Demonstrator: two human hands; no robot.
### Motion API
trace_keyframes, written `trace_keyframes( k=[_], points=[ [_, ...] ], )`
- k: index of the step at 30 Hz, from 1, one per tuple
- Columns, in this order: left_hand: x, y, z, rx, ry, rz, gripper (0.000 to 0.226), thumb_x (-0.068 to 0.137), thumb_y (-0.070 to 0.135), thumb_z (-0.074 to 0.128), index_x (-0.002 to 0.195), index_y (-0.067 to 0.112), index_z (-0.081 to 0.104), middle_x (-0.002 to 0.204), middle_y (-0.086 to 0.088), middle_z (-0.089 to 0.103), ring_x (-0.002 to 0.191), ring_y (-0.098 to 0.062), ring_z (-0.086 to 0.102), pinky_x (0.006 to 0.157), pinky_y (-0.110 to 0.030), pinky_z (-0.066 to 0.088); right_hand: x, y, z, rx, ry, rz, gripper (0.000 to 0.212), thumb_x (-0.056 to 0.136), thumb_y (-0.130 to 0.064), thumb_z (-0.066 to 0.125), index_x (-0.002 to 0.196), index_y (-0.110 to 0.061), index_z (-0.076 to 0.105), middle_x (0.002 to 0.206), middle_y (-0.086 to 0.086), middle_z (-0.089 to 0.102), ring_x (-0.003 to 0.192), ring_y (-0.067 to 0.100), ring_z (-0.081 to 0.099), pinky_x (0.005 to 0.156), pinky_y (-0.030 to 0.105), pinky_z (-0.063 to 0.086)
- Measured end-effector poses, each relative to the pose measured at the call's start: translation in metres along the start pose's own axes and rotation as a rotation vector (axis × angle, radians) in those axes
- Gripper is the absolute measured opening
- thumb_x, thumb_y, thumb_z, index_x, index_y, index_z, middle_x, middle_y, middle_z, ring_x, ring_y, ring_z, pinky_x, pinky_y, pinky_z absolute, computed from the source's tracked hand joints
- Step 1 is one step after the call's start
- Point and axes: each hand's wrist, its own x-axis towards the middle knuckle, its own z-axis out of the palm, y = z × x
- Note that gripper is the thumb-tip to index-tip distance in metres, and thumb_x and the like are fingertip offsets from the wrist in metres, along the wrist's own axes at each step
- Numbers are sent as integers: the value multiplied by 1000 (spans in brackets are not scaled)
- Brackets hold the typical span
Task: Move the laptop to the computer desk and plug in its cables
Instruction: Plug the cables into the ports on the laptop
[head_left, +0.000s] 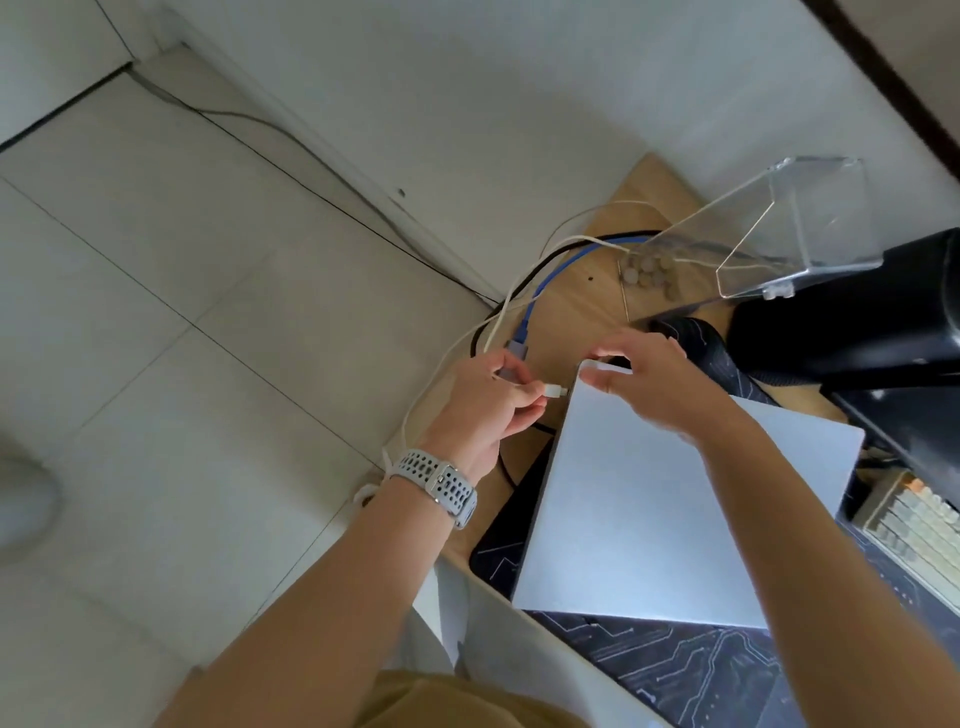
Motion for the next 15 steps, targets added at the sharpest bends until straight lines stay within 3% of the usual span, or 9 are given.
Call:
trace_keyframes(
  k=[3, 5, 8, 15],
  points=[
    [0, 1, 0, -5, -12, 3, 20, 85, -10, 59, 73, 6, 56, 79, -11, 61, 77, -23, 65, 80, -35, 57, 0, -2, 0, 46, -6, -33, 22, 91, -32, 59, 110, -22, 65, 121, -2, 60, 125, 23, 42, 112, 51, 21],
    [1, 1, 0, 4, -9, 20, 19, 84, -10, 60, 73, 5, 57, 81, -9, 59, 79, -24, 65, 80, -36, 58, 1, -1, -1, 73, -19, -52, 5, 90, -32, 60, 94, -33, 63, 107, -7, 63, 117, 23, 48, 109, 53, 26],
    [2, 2, 0, 5, -11, 26, 18, 84, -10, 61, 74, 4, 57, 84, -9, 57, 79, -24, 64, 79, -35, 58, -1, -5, -3, 123, -48, -67, 16, 90, -33, 61, 77, -42, 57, 93, -24, 58, 110, 17, 52, 107, 54, 29],
    [5, 2, 0, 36, -7, 61, 14, 83, -10, 62, 78, 2, 58, 81, -9, 58, 76, -21, 64, 75, -32, 59, 1, -6, -4, 91, -49, -70, 18, 89, -35, 61, 77, -47, 56, 91, -31, 56, 108, 11, 53, 108, 58, 26]
  ],
)
